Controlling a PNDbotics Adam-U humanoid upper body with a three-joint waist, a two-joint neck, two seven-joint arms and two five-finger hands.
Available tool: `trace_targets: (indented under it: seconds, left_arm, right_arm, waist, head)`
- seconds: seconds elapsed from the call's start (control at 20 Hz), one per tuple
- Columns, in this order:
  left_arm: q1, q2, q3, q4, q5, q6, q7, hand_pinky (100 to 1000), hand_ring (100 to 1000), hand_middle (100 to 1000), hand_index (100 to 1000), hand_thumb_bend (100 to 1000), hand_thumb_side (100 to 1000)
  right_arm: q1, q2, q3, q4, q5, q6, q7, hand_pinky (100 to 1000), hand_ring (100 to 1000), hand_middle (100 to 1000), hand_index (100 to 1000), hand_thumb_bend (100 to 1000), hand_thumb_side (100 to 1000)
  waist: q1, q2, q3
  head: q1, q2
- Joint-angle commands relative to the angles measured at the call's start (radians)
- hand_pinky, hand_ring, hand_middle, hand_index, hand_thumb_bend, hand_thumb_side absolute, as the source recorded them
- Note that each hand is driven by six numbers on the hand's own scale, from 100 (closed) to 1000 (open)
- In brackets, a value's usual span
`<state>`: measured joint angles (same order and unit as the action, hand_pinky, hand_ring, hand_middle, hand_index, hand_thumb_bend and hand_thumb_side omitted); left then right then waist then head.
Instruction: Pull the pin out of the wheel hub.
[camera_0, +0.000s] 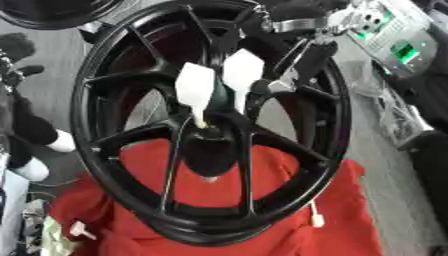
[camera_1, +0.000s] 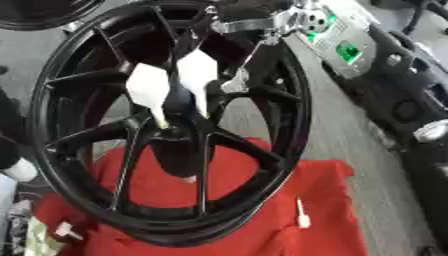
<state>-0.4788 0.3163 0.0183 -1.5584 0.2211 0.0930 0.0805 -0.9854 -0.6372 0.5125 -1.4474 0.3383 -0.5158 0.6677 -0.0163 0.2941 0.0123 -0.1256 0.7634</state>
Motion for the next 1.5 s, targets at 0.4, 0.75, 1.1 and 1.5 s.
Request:
trace_targets:
  seconds: [0.4,0.75,1.1,1.5]
  left_arm:
    - [-0.017,0.020,-0.003,-0.012,-0.002,0.001,-0.003,722,817,659,708,148,841]
    - [-0.017,0.021,-0.004,-0.011,-0.003,0.002,-0.004,723,818,659,708,146,841]
    - [-0.016,0.021,-0.008,-0.009,-0.005,0.003,-0.006,724,819,659,706,144,841]
    - [-0.017,0.021,-0.011,-0.006,-0.007,0.006,-0.010,725,820,659,705,145,843]
  right_arm:
    - [-0.014,-0.025,0.013,-0.022,-0.025,-0.228,0.239,934,814,649,834,206,392]
    - [-0.006,-0.029,0.020,-0.022,-0.023,-0.212,0.239,929,802,589,801,184,353]
    - [-0.010,-0.030,0.017,-0.032,-0.091,-0.140,0.239,918,764,481,710,100,289]
    - [-0.024,-0.034,0.023,-0.044,-0.126,-0.071,0.239,885,687,393,619,100,293]
  waist:
    - [-0.002,-0.016,-0.003]
    - [-0.003,-0.015,-0.002]
    - [-0.003,-0.016,-0.005]
    - [-0.006,-0.017,-0.004]
  head:
    - [-0.003,-0.005]
    - [-0.003,-0.001]
    - [-0.004,-0.001]
    - [-0.012,-0.007]
